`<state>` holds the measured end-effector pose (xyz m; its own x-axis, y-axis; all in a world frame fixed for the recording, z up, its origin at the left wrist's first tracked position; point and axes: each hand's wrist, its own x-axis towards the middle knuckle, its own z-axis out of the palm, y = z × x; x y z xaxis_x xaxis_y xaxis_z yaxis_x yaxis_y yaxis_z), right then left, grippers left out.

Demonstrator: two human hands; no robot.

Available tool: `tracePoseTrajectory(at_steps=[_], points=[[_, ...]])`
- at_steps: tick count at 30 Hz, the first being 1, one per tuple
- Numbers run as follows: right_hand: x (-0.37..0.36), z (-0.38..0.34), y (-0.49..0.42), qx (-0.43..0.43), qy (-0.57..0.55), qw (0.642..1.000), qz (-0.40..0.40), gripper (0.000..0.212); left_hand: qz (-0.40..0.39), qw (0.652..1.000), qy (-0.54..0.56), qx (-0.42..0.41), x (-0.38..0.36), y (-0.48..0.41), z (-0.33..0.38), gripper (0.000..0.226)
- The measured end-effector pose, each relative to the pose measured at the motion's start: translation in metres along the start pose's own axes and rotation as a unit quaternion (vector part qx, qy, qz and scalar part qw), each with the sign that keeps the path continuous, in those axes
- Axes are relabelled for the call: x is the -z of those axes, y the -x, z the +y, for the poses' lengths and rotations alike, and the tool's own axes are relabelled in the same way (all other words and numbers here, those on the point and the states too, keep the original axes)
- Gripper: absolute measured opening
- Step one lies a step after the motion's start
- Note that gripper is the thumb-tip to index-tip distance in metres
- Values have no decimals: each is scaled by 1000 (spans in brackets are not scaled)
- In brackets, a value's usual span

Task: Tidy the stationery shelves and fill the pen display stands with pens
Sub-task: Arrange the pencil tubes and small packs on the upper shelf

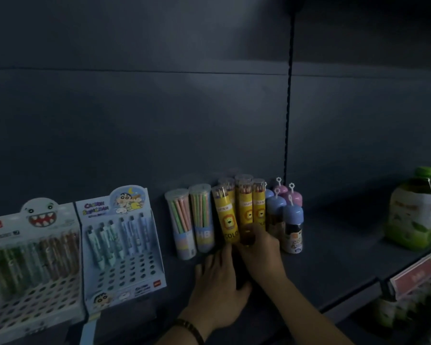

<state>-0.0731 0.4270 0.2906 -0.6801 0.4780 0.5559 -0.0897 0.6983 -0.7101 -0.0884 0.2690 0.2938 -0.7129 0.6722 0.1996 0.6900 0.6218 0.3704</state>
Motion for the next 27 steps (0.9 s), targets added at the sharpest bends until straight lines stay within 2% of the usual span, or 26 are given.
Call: tracePoseTrajectory(at_steps=[8,12,16,27], points=[[-7,9,-3,-36,88,995,-21,4,-8,1000,24,8,-2,-8,-3,94],[-11,9,-4,-48,117,992,-15,9,-10,998,58,22,-2,-15,-5,101],[-12,7,-2,-35,144,988,-35,10,-13,995,93,37,0,-18,-7,99],[-7,1,0,-41,176,983,-33,11,-25,998,47,28,-6,-27,-12,89]])
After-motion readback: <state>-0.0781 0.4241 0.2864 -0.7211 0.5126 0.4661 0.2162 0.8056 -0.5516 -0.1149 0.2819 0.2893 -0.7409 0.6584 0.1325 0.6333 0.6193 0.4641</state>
